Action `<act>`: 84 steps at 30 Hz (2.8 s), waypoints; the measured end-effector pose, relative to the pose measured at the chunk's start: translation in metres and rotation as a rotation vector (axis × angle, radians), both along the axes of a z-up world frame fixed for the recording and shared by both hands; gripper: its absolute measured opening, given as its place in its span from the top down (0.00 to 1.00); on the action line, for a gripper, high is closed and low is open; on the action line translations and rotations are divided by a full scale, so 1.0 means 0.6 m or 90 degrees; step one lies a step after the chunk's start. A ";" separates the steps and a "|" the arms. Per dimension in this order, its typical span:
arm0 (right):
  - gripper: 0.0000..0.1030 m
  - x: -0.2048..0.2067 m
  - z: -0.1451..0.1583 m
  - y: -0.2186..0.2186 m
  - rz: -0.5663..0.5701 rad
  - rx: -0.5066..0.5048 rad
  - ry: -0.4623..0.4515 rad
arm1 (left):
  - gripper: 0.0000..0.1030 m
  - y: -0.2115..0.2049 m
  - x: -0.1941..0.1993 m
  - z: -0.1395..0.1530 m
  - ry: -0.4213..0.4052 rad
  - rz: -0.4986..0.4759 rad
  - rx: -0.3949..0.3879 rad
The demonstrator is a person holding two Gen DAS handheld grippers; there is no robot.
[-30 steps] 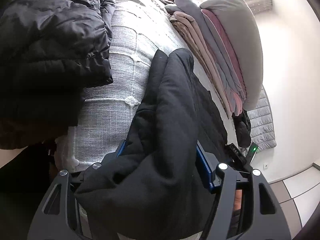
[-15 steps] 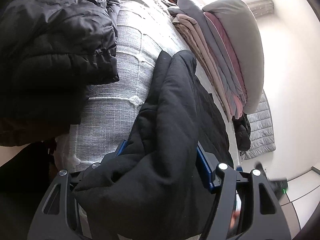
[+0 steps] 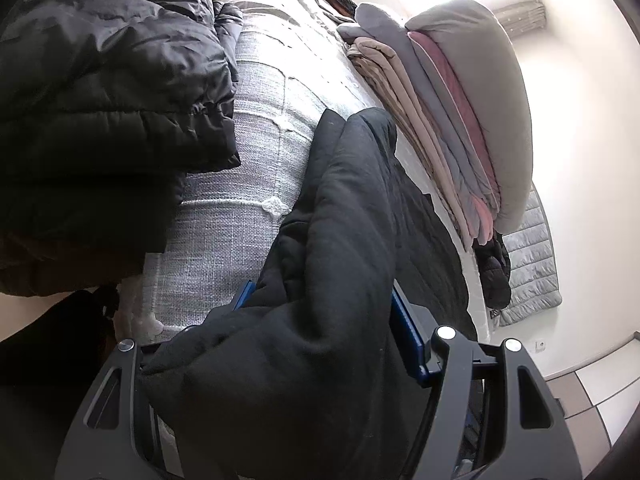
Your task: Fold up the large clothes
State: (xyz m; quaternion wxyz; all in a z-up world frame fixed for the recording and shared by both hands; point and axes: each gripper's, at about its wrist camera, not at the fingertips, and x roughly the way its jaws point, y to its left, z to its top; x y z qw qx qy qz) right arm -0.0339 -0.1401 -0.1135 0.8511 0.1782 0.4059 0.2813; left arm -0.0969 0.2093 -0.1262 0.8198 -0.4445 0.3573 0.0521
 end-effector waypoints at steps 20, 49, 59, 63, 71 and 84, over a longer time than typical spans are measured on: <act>0.07 -0.160 0.046 -0.484 -0.422 0.169 0.077 | 0.36 0.003 0.002 -0.006 -0.004 0.017 -0.010; 0.57 -0.234 0.009 -0.552 -0.411 0.200 0.134 | 0.59 0.036 -0.026 0.056 0.023 -0.038 0.026; 0.37 -0.136 0.157 -0.119 -0.055 -0.161 -0.069 | 0.44 0.046 -0.043 0.026 0.001 0.012 -0.011; 0.35 -0.098 0.063 -0.003 -0.034 -0.302 -0.013 | 0.45 0.043 -0.046 0.024 -0.010 0.014 -0.004; 0.28 -0.170 0.089 -0.036 -0.083 -0.281 -0.090 | 0.69 0.018 -0.052 0.079 -0.083 -0.012 0.062; 0.18 -0.148 0.054 -0.198 -0.030 0.185 0.133 | 0.70 -0.339 -0.014 0.342 -0.273 -0.251 0.330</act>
